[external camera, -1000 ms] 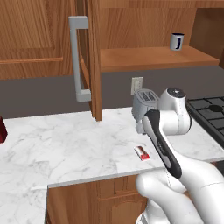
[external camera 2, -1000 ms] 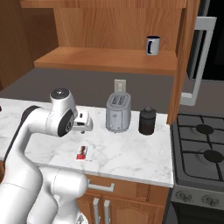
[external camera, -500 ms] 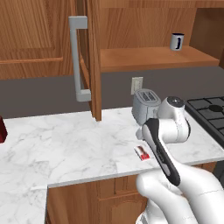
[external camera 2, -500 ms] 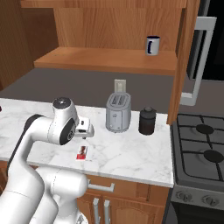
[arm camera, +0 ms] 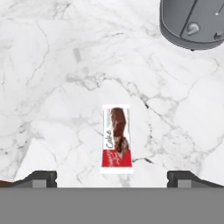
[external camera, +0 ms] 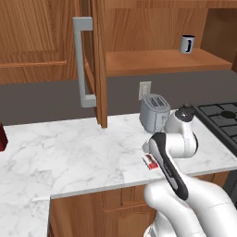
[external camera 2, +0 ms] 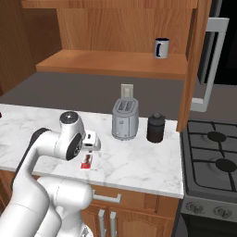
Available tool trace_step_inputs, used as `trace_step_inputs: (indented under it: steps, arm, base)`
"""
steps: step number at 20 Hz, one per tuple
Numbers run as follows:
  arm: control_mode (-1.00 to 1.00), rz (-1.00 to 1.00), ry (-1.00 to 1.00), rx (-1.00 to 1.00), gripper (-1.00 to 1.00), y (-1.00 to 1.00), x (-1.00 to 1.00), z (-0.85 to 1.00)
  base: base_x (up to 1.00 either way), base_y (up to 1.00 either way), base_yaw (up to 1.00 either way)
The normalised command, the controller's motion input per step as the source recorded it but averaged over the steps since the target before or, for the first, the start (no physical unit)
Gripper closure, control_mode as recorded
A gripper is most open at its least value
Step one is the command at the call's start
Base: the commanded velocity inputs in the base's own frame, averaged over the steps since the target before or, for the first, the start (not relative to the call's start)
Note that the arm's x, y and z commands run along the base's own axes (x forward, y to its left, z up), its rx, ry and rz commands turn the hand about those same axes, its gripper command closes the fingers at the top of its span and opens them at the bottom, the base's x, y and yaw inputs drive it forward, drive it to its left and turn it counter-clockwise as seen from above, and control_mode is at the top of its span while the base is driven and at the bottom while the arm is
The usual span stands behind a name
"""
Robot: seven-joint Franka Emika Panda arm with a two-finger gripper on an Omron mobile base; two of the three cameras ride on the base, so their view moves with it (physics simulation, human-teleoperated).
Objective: Pick the bar and yogurt from the counter and place them in the cabinets closest to them.
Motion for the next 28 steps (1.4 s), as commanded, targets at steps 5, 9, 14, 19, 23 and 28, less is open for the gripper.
trace_step_inputs:
  steps: [5, 9, 14, 19, 23, 28]
  arm:
    - [-1.0, 0.0, 0.0, 0.01, -1.0, 0.0, 0.06, -0.29]
    - [-1.0, 0.0, 0.0, 0.0, -1.0, 0.0, 0.11, -0.3]
    - [-1.0, 0.0, 0.01, 0.0, -1.0, 0.0, 0.13, -0.32]
    - [-1.0, 0.0, 0.03, 0.0, -1.0, 0.0, 0.05, -0.37]
    - [-1.0, 0.0, 0.03, 0.0, -1.0, 0.0, 0.0, -0.43]
    - [-1.0, 0.0, 0.04, 0.0, -1.0, 0.0, 0.0, -0.43]
  base:
    - [0.0, 0.0, 0.0]
    - [0.0, 0.0, 0.0]
    - [0.0, 0.0, 0.0]
    - [0.0, 0.0, 0.0]
    - [0.0, 0.0, 0.0]
    - [0.0, 0.0, 0.0]
